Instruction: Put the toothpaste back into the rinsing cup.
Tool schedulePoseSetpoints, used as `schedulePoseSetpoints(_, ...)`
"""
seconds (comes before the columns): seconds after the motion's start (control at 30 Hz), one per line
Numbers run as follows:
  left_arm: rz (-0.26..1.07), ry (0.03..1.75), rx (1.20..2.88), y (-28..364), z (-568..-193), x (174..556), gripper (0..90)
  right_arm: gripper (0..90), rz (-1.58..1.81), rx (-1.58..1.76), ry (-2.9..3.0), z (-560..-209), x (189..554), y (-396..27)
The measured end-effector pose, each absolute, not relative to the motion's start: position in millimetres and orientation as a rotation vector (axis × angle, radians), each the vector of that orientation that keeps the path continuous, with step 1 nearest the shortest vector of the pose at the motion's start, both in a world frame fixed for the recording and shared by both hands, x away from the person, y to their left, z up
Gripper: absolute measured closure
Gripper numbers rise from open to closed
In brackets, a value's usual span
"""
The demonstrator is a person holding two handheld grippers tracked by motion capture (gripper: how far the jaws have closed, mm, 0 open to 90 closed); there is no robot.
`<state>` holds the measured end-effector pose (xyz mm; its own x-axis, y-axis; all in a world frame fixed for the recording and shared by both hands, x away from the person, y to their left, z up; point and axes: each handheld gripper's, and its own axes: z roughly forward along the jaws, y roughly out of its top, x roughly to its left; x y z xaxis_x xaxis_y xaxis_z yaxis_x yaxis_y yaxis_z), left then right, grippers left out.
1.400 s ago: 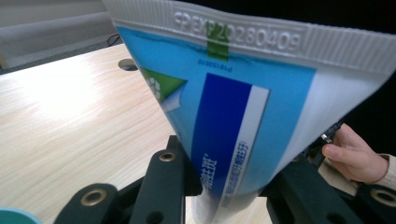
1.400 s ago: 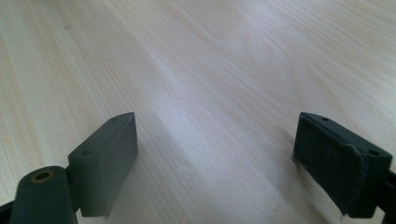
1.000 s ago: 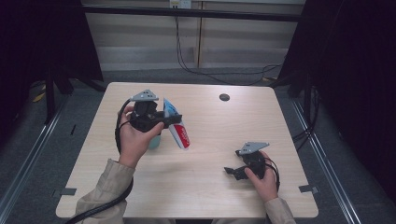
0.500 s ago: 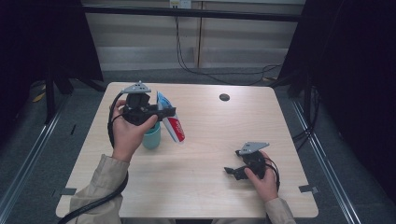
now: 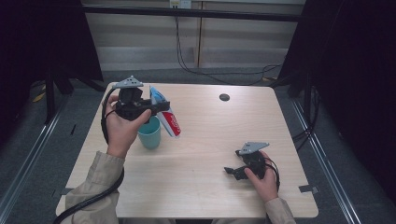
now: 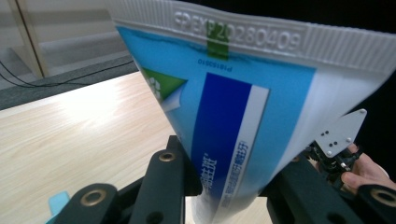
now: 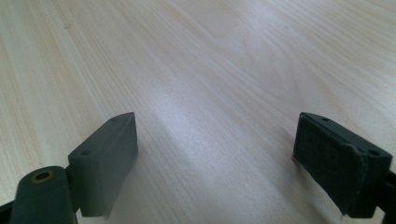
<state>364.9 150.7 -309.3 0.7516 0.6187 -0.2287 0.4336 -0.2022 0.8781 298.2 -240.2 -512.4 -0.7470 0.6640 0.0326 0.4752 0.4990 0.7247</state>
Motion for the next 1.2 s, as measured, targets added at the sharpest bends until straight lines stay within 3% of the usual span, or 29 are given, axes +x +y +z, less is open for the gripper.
schedulePoseSetpoints(1.2, 0.278, 0.928, 1.783, 185, -315, 382, 73.4, 13.4, 1.089, 0.968, 2.494, -512, 298, -240)
